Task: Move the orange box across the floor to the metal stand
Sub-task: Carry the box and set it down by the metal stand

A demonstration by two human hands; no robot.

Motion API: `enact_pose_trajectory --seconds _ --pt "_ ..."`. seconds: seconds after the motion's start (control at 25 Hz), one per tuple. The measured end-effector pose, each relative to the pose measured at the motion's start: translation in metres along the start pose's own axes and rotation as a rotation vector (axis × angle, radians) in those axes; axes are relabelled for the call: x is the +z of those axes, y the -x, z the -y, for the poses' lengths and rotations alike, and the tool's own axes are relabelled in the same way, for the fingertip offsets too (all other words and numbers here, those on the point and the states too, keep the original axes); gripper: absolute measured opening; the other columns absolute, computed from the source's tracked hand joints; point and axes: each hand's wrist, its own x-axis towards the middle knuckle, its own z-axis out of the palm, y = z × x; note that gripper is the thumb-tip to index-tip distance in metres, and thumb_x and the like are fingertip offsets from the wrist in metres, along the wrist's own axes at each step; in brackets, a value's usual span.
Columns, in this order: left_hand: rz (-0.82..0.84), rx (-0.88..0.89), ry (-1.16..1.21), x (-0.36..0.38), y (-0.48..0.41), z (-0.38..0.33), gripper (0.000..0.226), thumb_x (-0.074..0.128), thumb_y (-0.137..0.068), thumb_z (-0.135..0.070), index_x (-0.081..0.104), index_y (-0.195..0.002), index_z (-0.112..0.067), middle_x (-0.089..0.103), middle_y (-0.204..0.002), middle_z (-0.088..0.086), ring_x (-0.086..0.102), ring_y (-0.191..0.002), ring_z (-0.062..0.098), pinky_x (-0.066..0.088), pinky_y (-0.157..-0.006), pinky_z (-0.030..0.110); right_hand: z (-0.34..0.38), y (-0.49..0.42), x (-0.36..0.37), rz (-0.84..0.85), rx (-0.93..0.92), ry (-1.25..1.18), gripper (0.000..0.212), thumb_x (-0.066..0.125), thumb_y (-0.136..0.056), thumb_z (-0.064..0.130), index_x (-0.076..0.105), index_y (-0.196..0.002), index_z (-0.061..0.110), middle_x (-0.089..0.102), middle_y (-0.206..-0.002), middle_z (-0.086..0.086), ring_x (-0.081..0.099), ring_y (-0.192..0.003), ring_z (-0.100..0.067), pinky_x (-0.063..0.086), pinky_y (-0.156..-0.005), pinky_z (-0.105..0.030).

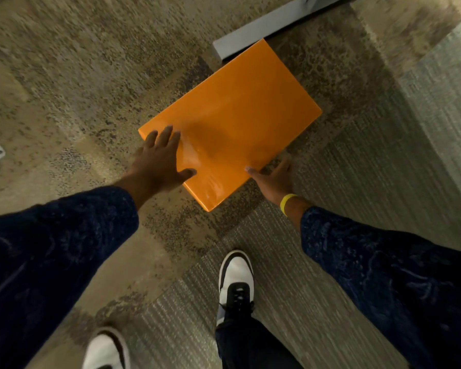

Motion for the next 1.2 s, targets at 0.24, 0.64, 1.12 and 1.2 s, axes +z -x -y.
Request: enact_pose_trajectory --seconds 0.24,0.64,1.12,1.2 --pt "-0.042 0.053 0.030 -0.010 -0.021 -0.004 0.102 0.059 -0.086 -0.060 0.002 -0.157 -0.014 0.000 -0.169 0.007 0.003 -0.154 0.035 0.018 -0.120 0.059 0.018 0.011 0.025 0.056 0.212 -0.417 0.108 0.068 -0.085 0.059 0.006 -0.160 0.012 0.019 -0.167 -0.011 0.032 -0.148 -0.037 0.036 -0.115 -0.055" --pt "0.062 0.045 0.020 -0.023 -0.113 0.047 0.135 0.072 -0.054 -0.080 0.013 -0.155 -0.012 0.020 -0.164 0.016 0.024 -0.147 0.045 0.031 -0.113 0.062 0.033 -0.017 0.061 -0.139 0.196 -0.700 0.107 0.083 -0.078 0.041 0.016 -0.154 0.008 0.044 -0.153 -0.015 0.051 -0.130 -0.032 0.046 -0.107 -0.046" --pt "0.158 -0.029 0.501 -0.021 -0.132 0.051 0.111 0.090 -0.044 -0.056 0.041 -0.137 -0.022 0.053 -0.094 -0.014 0.050 -0.078 0.003 0.039 -0.058 0.025 0.017 -0.016 0.063 -0.103 0.192 -0.910 0.108 0.093 -0.066 0.020 0.029 -0.152 0.015 0.053 -0.147 -0.011 0.054 -0.131 -0.033 0.045 -0.109 -0.057" --pt "0.194 0.004 0.606 -0.028 -0.141 0.041 0.110 0.091 -0.050 -0.048 0.036 -0.141 -0.021 0.053 -0.108 -0.007 0.054 -0.085 0.009 0.044 -0.061 0.028 0.017 -0.022 0.047 -0.095 0.169 -0.934 0.104 0.093 -0.066 0.019 0.032 -0.150 0.016 0.055 -0.146 -0.011 0.056 -0.130 -0.035 0.045 -0.107 -0.061"
